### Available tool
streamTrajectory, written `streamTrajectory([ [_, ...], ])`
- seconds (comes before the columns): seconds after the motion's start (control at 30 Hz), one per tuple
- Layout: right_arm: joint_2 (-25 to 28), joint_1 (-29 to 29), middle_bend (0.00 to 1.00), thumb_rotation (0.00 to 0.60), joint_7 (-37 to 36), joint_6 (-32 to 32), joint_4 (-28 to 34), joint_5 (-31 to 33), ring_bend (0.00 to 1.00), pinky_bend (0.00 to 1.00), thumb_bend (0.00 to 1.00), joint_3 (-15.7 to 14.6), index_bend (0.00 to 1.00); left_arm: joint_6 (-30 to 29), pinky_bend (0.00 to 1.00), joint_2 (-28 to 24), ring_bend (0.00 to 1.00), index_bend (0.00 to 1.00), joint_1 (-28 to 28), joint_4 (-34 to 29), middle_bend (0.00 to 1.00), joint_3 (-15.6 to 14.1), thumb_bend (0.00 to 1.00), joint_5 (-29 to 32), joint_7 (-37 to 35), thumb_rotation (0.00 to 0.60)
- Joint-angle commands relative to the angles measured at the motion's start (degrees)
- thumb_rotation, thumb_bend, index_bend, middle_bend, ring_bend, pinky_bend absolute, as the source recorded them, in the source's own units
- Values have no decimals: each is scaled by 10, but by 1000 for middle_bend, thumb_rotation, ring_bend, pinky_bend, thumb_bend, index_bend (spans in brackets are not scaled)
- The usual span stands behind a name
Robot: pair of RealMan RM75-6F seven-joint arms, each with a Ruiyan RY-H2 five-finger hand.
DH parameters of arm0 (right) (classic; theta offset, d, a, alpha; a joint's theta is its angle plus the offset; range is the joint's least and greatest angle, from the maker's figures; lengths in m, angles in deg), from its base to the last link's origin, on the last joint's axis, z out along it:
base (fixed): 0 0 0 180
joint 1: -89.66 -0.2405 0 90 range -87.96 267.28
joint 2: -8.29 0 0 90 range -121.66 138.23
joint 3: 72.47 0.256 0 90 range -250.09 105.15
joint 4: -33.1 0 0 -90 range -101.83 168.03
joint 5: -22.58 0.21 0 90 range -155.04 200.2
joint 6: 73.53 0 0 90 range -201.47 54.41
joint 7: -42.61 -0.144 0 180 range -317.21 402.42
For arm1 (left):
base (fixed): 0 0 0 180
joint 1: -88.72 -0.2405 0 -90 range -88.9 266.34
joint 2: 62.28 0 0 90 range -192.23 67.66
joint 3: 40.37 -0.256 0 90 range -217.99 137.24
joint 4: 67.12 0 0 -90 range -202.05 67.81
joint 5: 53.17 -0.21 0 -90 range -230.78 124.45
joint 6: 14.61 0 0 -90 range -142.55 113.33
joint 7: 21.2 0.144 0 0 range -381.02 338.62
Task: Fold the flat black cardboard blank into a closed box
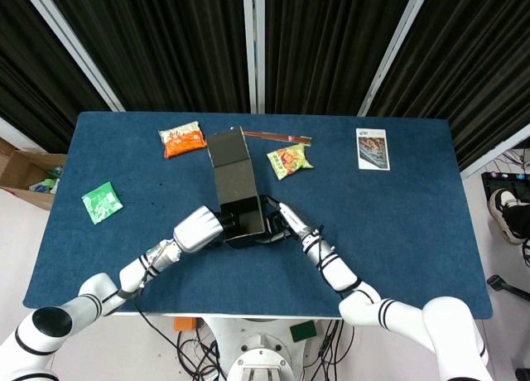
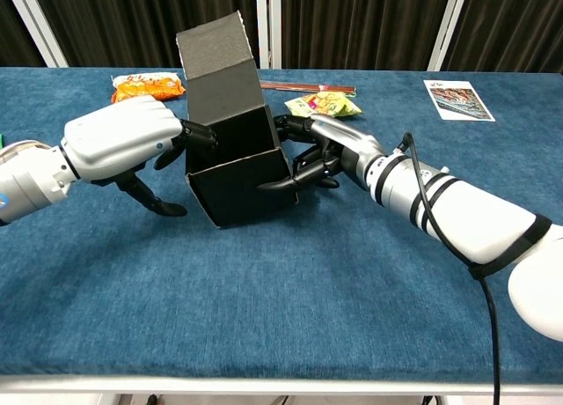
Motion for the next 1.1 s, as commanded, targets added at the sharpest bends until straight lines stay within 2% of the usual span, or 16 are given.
streamTrajectory([
  [0.03,-1,0,451,600,-2,-1,-1,-1,718,1000,333,-1,365,0,899,0,711,645,1,3,569,-2,118,-1,6,600],
  [0.33,-6,0,451,600,-11,-7,-5,-3,718,1000,334,-3,365,-12,900,-2,714,766,2,5,639,-3,254,-2,9,600],
  [0.77,-8,-2,451,600,-27,-21,-1,-6,718,1000,334,2,365,-18,898,-8,715,782,6,-1,652,-4,265,-3,7,600],
  [0.87,-9,-3,451,600,-27,-23,-1,-7,718,1000,333,2,365,-23,897,-12,714,720,6,-4,617,-3,255,-3,11,600],
  [0.97,-10,-3,451,600,-28,-23,-3,-6,718,1000,333,2,365,-26,891,-16,708,618,4,-10,536,-2,219,0,12,600],
  [1.1,-13,-3,451,600,-30,-24,-8,-4,718,1000,333,4,365,-32,883,-20,658,567,-1,-17,434,0,187,3,18,600],
])
